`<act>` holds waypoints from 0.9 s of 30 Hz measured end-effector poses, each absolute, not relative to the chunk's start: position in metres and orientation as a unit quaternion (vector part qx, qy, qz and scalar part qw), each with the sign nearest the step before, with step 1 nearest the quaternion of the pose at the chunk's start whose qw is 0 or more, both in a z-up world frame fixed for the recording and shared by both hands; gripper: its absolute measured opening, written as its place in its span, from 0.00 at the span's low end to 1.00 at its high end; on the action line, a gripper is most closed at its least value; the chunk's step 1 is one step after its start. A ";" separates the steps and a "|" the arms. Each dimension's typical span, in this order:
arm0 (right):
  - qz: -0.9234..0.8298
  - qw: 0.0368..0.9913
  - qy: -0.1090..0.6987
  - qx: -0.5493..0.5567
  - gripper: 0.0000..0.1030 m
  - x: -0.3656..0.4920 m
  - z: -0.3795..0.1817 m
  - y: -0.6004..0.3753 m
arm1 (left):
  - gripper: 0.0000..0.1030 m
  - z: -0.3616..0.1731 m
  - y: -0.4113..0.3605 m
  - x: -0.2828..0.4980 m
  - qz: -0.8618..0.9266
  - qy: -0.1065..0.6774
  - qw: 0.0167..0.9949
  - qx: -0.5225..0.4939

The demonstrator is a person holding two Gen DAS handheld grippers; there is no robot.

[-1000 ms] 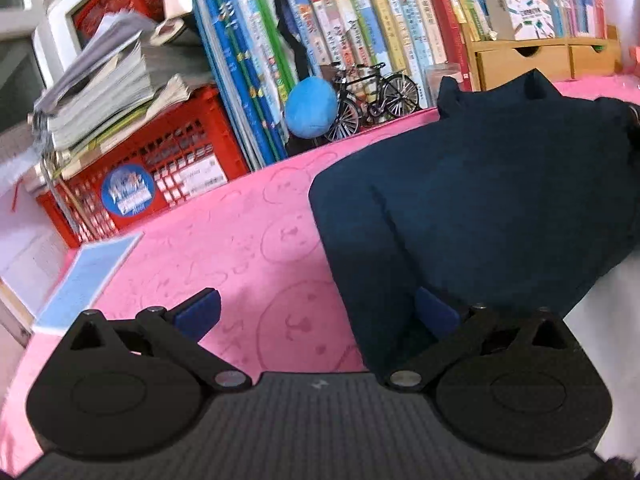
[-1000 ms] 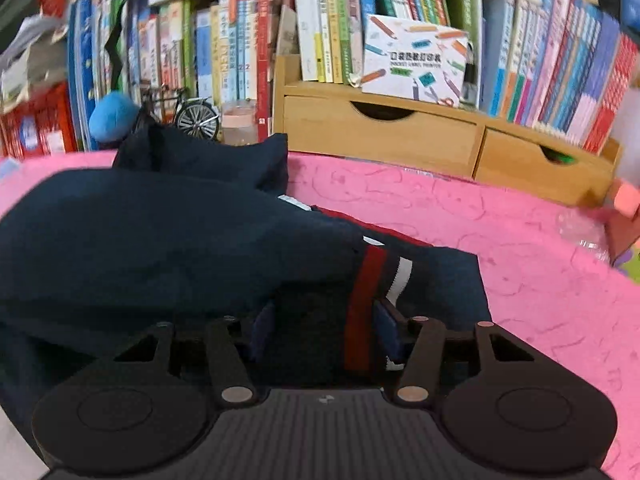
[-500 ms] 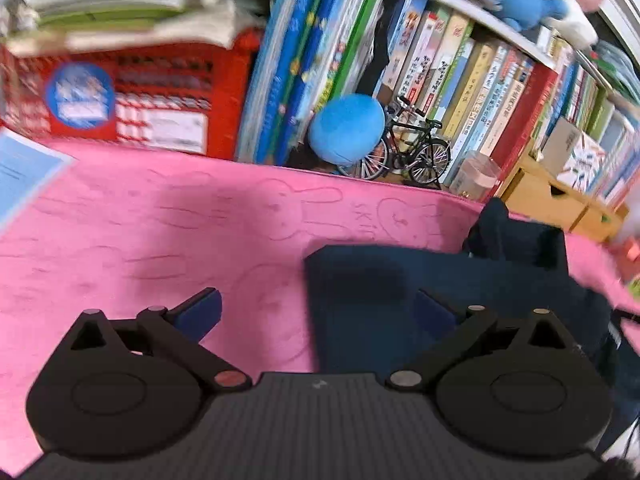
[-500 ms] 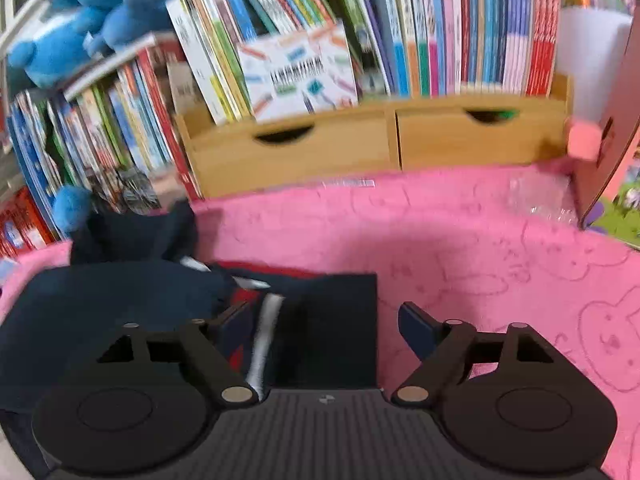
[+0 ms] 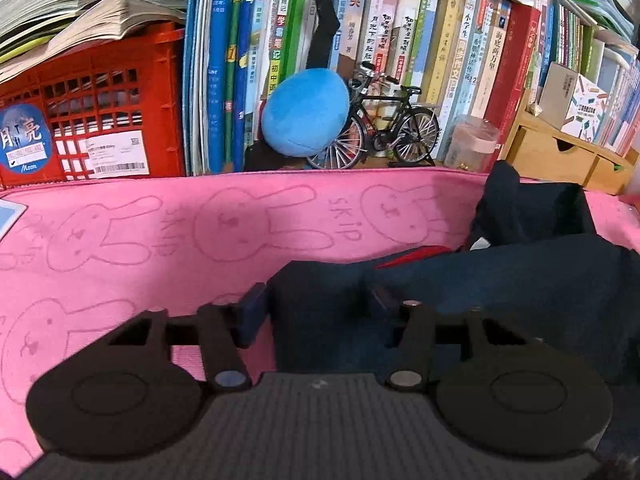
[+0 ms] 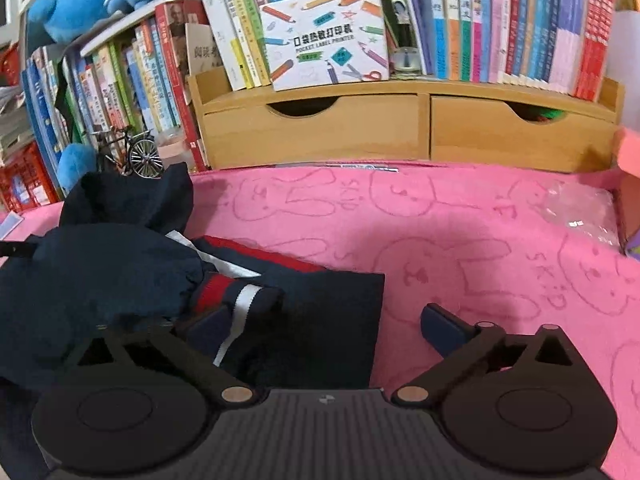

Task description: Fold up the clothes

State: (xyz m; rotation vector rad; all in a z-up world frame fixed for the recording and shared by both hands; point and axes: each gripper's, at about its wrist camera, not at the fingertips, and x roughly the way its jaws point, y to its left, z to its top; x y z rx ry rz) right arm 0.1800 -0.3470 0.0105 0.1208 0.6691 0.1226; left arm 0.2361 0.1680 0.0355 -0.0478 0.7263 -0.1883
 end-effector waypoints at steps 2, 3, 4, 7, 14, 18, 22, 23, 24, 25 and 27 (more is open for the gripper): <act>0.064 0.942 0.323 0.066 1.00 0.182 0.010 -0.351 | 0.49 0.036 0.171 0.237 -0.098 0.356 0.929 -0.030; 0.068 0.942 0.321 0.076 1.00 0.181 0.010 -0.354 | 0.53 0.036 0.174 0.238 -0.105 0.358 0.927 -0.039; 0.072 0.941 0.319 0.084 1.00 0.181 0.010 -0.356 | 0.60 0.036 0.177 0.241 -0.116 0.361 0.924 -0.054; 0.078 0.942 0.317 0.080 0.97 0.181 0.011 -0.355 | 0.80 0.036 0.177 0.246 -0.135 0.364 0.918 -0.079; 0.115 0.939 0.316 0.076 0.71 0.184 0.014 -0.351 | 0.17 0.034 0.149 0.235 -0.126 0.341 0.932 -0.003; 0.118 0.937 0.304 0.127 0.81 0.185 0.010 -0.367 | 0.36 0.035 0.162 0.243 -0.147 0.353 0.922 -0.056; 0.085 0.940 0.303 0.131 0.26 0.184 0.010 -0.360 | 0.16 0.036 0.152 0.239 -0.126 0.342 0.931 -0.032; 0.066 0.941 0.307 0.124 0.14 0.183 0.010 -0.356 | 0.14 0.035 0.146 0.235 -0.115 0.334 0.935 -0.010; 0.058 0.942 0.309 0.120 0.10 0.181 0.011 -0.351 | 0.10 0.036 0.143 0.230 -0.108 0.327 0.939 -0.004; 0.057 0.946 0.301 0.109 0.09 0.178 0.016 -0.346 | 0.09 0.038 0.140 0.225 -0.102 0.318 0.943 0.002; 0.056 0.956 0.278 0.079 0.08 0.171 0.030 -0.336 | 0.08 0.046 0.139 0.215 -0.092 0.293 0.952 0.006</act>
